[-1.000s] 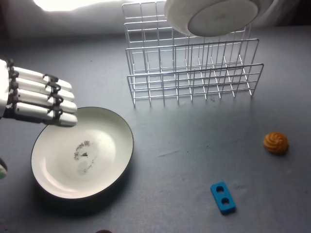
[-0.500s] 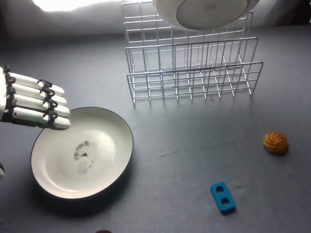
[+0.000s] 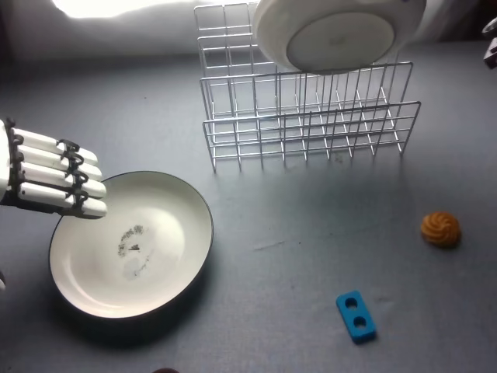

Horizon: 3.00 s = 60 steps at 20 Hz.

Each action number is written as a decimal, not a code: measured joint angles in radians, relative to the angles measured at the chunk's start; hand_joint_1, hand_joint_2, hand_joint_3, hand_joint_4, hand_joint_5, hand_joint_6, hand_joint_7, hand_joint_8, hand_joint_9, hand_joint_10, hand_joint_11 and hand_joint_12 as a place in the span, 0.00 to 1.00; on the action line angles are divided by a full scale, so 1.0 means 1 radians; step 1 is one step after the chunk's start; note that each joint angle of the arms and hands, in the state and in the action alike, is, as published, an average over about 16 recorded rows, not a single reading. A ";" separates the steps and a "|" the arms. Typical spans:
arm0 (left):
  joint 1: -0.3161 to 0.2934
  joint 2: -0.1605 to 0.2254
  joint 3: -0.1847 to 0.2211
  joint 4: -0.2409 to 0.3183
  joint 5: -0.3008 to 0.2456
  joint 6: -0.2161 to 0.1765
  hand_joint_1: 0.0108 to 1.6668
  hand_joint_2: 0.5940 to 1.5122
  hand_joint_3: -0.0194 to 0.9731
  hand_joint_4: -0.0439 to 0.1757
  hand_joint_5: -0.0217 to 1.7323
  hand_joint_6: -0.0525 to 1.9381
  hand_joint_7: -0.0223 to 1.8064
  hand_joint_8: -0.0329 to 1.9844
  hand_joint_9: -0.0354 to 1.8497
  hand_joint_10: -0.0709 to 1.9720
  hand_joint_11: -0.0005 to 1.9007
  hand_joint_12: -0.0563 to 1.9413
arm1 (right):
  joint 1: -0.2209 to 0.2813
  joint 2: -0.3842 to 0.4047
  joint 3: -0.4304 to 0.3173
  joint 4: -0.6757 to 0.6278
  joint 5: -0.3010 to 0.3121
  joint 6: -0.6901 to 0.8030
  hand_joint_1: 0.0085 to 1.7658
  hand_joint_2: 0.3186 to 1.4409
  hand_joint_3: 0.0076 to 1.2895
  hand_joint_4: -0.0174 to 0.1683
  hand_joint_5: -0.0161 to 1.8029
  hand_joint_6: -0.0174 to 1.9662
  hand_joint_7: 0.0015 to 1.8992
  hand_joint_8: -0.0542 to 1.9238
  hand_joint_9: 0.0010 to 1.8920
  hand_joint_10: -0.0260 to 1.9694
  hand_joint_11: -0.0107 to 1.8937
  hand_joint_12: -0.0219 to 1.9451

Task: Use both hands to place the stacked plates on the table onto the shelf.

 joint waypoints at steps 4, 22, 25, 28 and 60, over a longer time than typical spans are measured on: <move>0.016 -0.005 0.005 -0.002 0.012 0.000 0.01 0.57 0.04 0.23 0.03 0.03 0.02 0.02 0.03 0.04 0.01 0.03 | -0.023 -0.026 0.032 -0.011 0.009 0.028 0.68 0.68 0.00 0.05 0.46 0.44 0.50 0.62 0.53 0.57 0.46 0.76; 0.067 -0.027 0.025 -0.007 0.069 0.006 0.01 0.58 0.04 0.23 0.02 0.03 0.02 0.02 0.03 0.04 0.01 0.03 | -0.108 -0.159 0.190 0.017 0.021 0.047 0.68 0.68 0.01 0.03 0.44 0.45 0.48 0.62 0.51 0.59 0.45 0.79; 0.074 -0.030 0.027 -0.009 0.075 0.009 0.01 0.58 0.04 0.23 0.02 0.03 0.02 0.02 0.03 0.04 0.01 0.03 | -0.118 -0.170 0.205 0.025 0.025 0.047 0.68 0.68 0.01 0.03 0.44 0.46 0.48 0.62 0.51 0.59 0.45 0.79; 0.078 -0.032 0.029 -0.011 0.079 0.010 0.01 0.58 0.04 0.23 0.02 0.03 0.02 0.02 0.02 0.03 0.01 0.03 | -0.127 -0.177 0.215 0.031 0.028 0.046 0.68 0.68 0.01 0.03 0.43 0.47 0.48 0.60 0.50 0.58 0.44 0.79; 0.129 -0.039 0.030 -0.028 0.104 0.017 0.01 0.58 0.04 0.23 0.02 0.03 0.01 0.01 0.01 0.02 0.01 0.03 | 0.000 -0.072 -0.067 0.042 0.094 -0.460 0.43 0.68 0.01 0.10 0.37 0.06 0.43 0.05 0.41 0.15 0.24 0.60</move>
